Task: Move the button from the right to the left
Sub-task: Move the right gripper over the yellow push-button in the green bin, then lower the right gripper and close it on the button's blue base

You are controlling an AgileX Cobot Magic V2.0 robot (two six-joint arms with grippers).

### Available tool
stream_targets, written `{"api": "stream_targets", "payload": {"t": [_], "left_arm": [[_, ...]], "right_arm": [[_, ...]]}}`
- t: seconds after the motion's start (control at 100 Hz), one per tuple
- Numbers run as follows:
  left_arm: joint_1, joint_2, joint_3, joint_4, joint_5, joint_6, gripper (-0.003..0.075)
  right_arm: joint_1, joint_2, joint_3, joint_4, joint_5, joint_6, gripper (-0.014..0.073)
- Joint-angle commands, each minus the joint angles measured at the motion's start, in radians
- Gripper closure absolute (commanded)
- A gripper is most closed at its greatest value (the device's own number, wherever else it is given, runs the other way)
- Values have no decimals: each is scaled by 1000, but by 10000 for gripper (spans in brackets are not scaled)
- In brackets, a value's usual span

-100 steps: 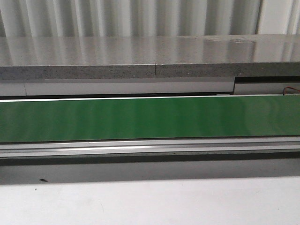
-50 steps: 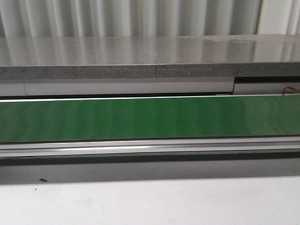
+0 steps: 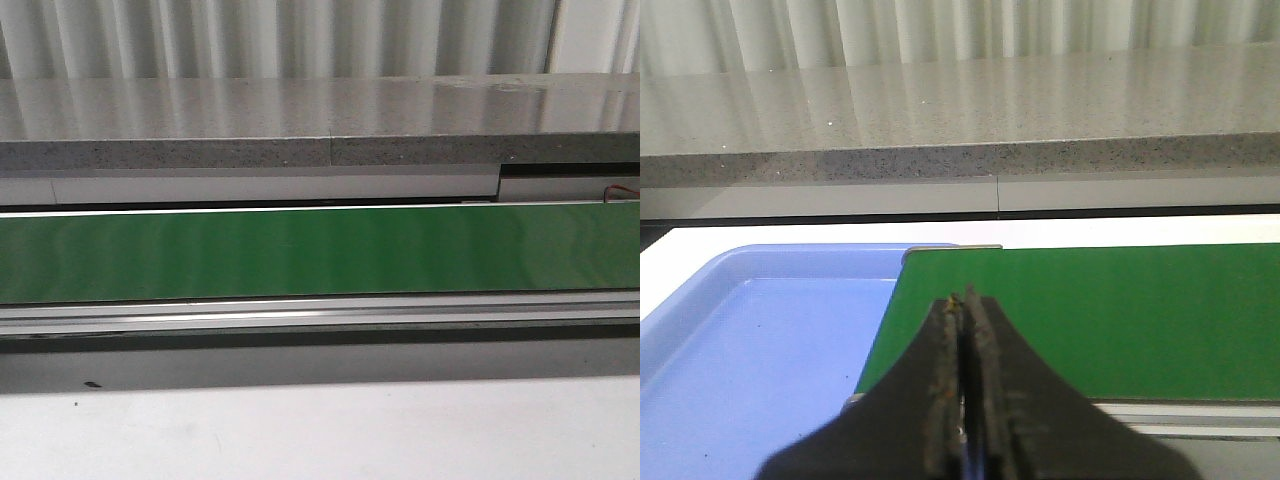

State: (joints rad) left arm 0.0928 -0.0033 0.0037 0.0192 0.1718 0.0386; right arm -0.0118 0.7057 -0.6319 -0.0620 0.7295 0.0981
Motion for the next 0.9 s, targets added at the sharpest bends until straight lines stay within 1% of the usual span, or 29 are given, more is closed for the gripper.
{"api": "stream_targets", "payload": {"t": [0.0,0.05,0.12,0.19,0.21,0.26,0.31,0.36,0.4,0.5,0.61,0.75,0.89], "left_arm": [[3,-32,37,-7,-77,-8,741],[3,-32,37,-7,-77,-8,741],[3,-32,37,-7,-77,-8,741],[3,-32,37,-7,-77,-8,741],[3,-32,37,-7,-77,-8,741],[3,-32,37,-7,-77,-8,741],[3,-32,37,-7,-77,-8,741],[3,-32,37,-7,-77,-8,741],[3,-32,37,-7,-77,-8,741],[3,-32,37,-7,-77,-8,741],[3,-32,37,-7,-77,-8,741],[3,-32,37,-7,-77,-8,741],[3,-32,37,-7,-77,-8,741]], "right_arm": [[-6,72,-79,-5,1,0,637],[-6,116,-103,-5,32,0,594],[-6,173,-134,-4,56,0,496],[-6,229,-167,-3,73,0,362],[-6,240,-177,-3,77,0,335],[-6,283,-202,-3,94,0,228],[-6,317,-225,-3,111,0,147],[-6,349,-249,-3,128,0,94],[-6,371,-270,-3,144,0,78],[-9,436,-317,-4,186,0,85],[-42,496,-371,-5,206,0,86],[-132,566,-423,-5,190,0,86],[-250,646,-463,-5,186,0,86]]}}
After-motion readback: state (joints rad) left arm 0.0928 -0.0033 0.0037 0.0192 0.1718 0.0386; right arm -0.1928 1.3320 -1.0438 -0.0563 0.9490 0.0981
